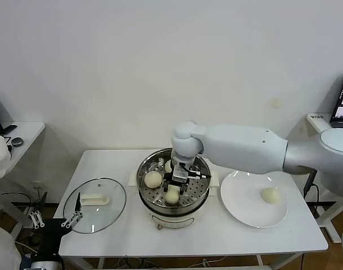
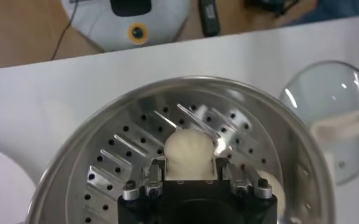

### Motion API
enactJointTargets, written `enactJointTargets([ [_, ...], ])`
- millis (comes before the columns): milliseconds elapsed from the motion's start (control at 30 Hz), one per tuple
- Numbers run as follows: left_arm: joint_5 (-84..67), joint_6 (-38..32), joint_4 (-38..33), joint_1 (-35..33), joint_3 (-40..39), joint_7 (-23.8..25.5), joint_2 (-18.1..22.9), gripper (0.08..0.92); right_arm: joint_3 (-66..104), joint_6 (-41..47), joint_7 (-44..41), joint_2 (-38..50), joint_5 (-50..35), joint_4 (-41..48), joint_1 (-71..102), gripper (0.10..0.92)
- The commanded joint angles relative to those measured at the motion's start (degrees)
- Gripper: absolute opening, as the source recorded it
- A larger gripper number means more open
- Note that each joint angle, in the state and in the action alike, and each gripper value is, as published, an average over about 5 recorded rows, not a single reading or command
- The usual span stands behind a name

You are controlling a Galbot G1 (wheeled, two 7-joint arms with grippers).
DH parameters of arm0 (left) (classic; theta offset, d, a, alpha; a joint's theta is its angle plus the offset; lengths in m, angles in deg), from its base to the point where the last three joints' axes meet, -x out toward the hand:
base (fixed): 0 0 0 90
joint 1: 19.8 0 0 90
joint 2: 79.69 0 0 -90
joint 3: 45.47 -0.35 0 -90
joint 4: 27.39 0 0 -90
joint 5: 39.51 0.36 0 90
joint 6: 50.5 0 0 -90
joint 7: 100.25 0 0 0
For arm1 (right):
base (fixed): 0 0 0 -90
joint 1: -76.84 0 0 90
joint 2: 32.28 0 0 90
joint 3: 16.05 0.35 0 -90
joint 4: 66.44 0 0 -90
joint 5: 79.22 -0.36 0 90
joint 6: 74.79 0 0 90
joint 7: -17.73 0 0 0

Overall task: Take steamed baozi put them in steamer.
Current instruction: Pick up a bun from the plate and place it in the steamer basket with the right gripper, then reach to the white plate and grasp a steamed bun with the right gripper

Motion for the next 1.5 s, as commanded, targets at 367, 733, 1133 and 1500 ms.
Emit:
enactJointTargets([
  [367, -0.2, -0.1, -0.2, 0.0, 0.4, 0.0, -0.6, 0.823, 5.8, 7.2, 0.7, 8.5, -6.2, -0.2, -6.0, 0.815],
  [733, 0.0, 0.0, 0.4, 1.7, -1.6, 0.2, -1.4, 0.823, 10.4, 42.8, -1.6, 32.3, -11.2, -6.5, -5.5, 0.823],
  [1133, 0.7, 0.0, 0.4, 2.1, -2.7, 0.3, -1.6, 0.823, 33.1, 34.0, -3.8, 44.6, 5.1, 1.0, 23.9, 0.823],
  [1500, 0.8, 0.0, 1.1, 0.9, -1.8, 0.4, -1.5, 0.823, 47.6, 27.2, -1.8, 36.4, 15.4, 16.1, 38.5, 0.823],
])
